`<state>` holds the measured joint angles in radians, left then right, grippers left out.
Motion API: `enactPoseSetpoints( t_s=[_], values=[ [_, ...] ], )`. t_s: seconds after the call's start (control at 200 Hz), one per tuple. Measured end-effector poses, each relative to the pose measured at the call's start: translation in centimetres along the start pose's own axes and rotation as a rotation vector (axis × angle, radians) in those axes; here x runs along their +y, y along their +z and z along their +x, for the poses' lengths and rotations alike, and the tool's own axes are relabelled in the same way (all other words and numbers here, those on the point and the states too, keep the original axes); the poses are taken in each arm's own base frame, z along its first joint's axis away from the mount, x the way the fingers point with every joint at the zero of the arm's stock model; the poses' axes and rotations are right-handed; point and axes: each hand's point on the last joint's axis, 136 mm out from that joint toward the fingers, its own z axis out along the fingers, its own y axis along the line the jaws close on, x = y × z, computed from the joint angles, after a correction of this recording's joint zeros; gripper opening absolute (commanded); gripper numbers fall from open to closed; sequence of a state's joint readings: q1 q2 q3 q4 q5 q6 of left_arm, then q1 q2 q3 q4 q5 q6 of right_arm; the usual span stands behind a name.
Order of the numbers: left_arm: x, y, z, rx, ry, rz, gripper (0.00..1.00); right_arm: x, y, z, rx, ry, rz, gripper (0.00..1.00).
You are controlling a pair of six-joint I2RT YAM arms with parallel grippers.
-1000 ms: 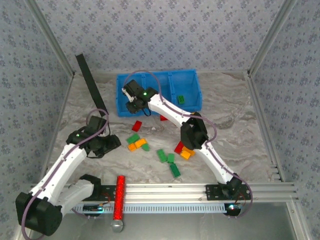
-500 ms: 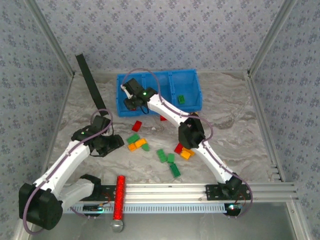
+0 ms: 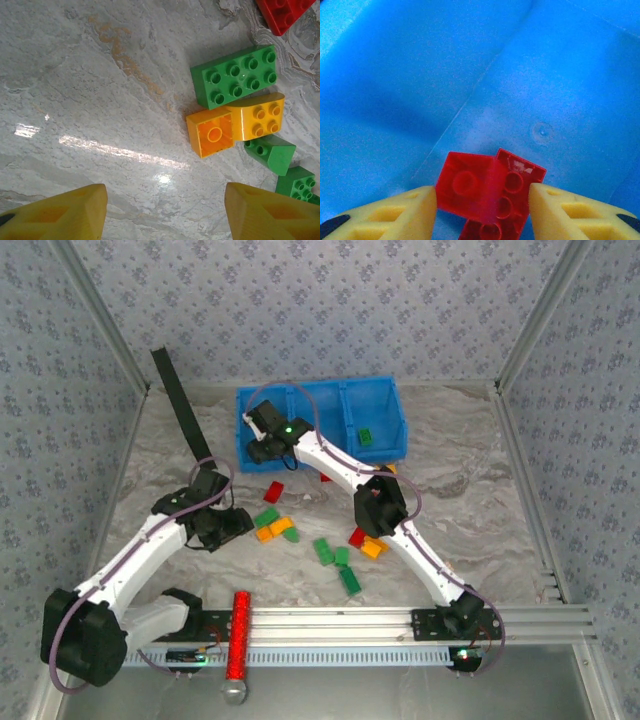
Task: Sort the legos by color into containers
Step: Place the lego in the container, then pick up the lego from the middle-left of the table.
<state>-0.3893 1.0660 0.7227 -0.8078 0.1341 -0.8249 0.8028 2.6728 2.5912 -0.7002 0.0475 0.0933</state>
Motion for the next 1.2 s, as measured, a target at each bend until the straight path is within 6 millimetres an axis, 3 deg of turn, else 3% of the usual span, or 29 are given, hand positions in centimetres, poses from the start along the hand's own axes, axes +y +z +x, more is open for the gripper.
enactPoseSetpoints(
  t_s=[0.37,0.775,1.199],
  values=[
    [-1.5,1.2,0.7,0.022,0.008,0.008,0.64,0.9,-0.8,-0.5,-0.01,0.015,-0.018,0.53],
    [-2.6,3.7,1.1,0.028,-0.026,-0.037,0.65,3.2,-8.0,-5.6,-0.139,0.017,-0.057,0.51],
    [-2.8,6.0,0.6,0.021,-0.079,-0.068,0.65,1.9,-12.2,-1.7,-0.059,0.016,-0.016,0.54]
  ],
)
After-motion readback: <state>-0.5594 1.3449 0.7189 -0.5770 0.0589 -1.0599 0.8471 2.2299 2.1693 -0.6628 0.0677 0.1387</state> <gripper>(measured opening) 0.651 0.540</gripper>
